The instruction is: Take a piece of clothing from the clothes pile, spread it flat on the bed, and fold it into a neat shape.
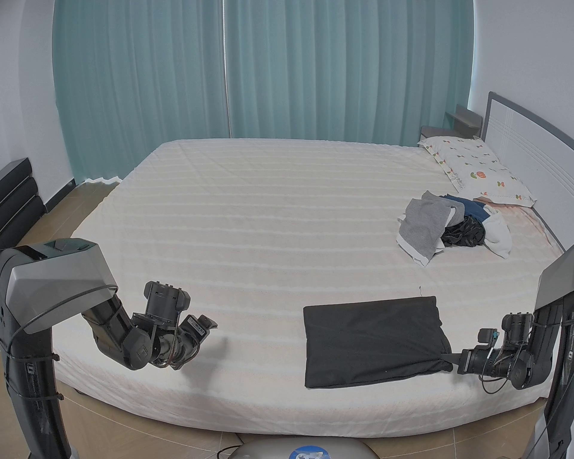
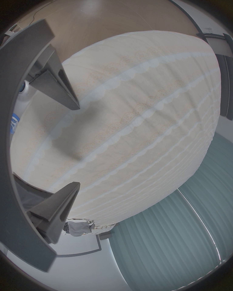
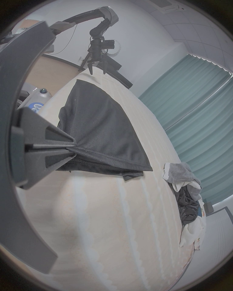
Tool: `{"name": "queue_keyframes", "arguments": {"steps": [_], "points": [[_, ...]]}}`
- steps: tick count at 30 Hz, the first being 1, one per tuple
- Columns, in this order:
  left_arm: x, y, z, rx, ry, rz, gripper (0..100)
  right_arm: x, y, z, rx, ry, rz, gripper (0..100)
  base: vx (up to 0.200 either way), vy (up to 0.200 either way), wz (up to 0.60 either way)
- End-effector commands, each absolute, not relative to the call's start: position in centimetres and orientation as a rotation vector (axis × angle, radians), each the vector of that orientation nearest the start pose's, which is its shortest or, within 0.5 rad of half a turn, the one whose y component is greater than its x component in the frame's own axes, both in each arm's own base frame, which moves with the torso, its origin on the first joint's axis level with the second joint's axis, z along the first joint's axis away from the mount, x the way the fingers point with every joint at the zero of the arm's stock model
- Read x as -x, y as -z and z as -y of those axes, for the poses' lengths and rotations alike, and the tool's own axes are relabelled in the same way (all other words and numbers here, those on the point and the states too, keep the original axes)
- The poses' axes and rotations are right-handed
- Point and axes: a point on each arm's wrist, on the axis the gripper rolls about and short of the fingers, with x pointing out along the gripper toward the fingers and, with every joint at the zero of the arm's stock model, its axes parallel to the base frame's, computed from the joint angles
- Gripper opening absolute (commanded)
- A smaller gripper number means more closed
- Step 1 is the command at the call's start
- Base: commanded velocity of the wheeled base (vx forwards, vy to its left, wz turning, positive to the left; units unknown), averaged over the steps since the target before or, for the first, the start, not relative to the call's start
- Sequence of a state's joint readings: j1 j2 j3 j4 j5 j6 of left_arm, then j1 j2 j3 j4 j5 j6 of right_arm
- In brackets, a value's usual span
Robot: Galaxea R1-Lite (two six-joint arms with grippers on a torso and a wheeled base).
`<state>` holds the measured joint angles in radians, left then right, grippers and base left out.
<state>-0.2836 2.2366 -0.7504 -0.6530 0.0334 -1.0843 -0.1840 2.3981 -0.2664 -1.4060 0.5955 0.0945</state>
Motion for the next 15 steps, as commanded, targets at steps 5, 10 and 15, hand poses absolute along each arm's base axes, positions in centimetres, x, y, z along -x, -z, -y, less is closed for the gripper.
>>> {"name": "queue_keyframes", "arguments": {"steps": [5, 10, 15], "points": [[-33.06, 0.81, 9.56, 0.883, -0.233, -0.858, 100, -26.14, 5.37, 3.87, -0.368, -0.353, -0.706, 0, 0.000, 0.000, 0.00], [-33.05, 0.82, 9.56, 0.883, -0.234, -0.860, 100, -26.13, 5.37, 3.95, -0.355, -0.355, -0.702, 0, 0.000, 0.000, 0.00], [-33.06, 0.81, 9.56, 0.883, -0.233, -0.858, 100, -26.06, 5.74, 3.90, -0.338, -0.363, -0.711, 0, 0.000, 0.000, 0.00]]}}
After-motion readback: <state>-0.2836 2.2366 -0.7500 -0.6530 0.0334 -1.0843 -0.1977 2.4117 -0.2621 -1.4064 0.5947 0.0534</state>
